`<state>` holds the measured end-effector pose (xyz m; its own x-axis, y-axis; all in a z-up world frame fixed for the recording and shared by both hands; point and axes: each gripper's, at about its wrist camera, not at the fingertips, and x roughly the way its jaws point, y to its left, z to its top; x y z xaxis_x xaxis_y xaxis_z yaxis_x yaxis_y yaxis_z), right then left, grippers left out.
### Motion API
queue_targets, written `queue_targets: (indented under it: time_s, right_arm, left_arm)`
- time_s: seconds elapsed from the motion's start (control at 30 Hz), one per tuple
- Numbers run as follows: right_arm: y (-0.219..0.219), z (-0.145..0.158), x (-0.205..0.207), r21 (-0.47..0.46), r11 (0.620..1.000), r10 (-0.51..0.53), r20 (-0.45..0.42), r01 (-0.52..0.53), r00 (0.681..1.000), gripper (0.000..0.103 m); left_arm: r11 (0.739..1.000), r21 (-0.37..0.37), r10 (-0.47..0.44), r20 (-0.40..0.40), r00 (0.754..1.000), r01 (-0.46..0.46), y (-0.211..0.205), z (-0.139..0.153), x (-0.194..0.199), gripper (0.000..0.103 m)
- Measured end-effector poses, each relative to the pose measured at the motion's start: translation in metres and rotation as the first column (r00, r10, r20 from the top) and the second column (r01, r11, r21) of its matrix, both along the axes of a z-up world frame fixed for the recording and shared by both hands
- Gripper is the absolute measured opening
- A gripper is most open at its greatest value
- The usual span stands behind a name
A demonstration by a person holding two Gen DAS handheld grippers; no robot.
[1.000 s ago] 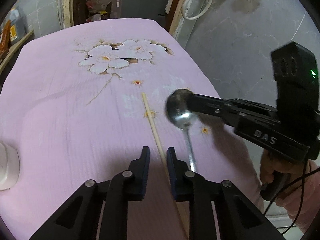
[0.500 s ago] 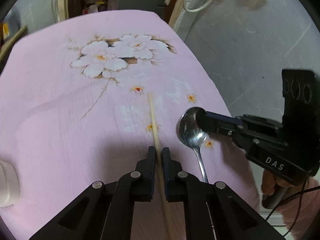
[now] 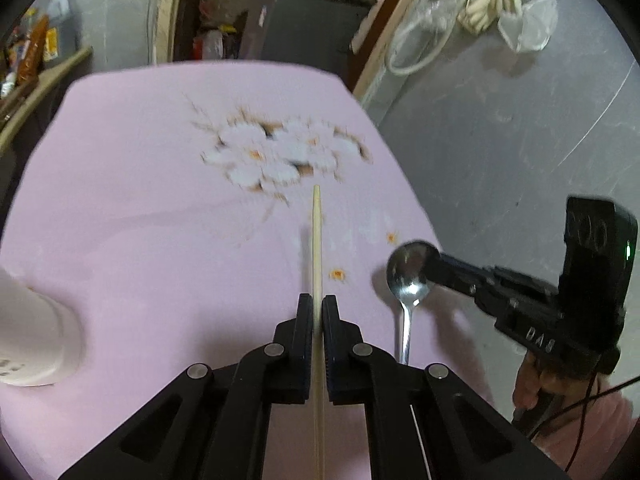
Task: Organize utensils
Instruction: 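Lift the chopstick and spoon and carry them over the white caddy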
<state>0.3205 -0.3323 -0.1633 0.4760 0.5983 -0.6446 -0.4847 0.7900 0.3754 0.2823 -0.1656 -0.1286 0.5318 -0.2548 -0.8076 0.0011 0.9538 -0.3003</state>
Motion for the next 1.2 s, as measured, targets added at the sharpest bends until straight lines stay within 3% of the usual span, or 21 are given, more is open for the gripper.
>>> queue_targets:
  time_s: [0.3,0.6,0.97,1.2]
  right_arm:
    - [0.021,0.05,-0.034,-0.024,0.995,-0.094,0.129,0.098,0.987,0.003]
    - [0.04,0.116,-0.054,0.02,0.963,-0.262,0.273,0.267,0.926,0.003]
    - [0.118,0.187,-0.057,0.076,0.959,-0.279,0.424,0.273,0.862,0.003]
    - [0.175,0.205,-0.052,0.111,0.961,-0.276,0.454,0.254,0.847,0.003]
  left_arm:
    - [1.0,0.012,0.008,0.118,0.993,-0.01,0.025,0.046,-0.016,0.005]
    - [0.999,-0.031,0.037,0.223,0.974,-0.031,0.074,0.085,-0.033,0.005]
    - [0.991,-0.071,0.13,0.354,0.926,-0.111,0.165,0.138,-0.053,0.005]
    - [0.973,-0.111,0.229,0.443,0.867,-0.2,0.233,0.158,-0.067,0.005]
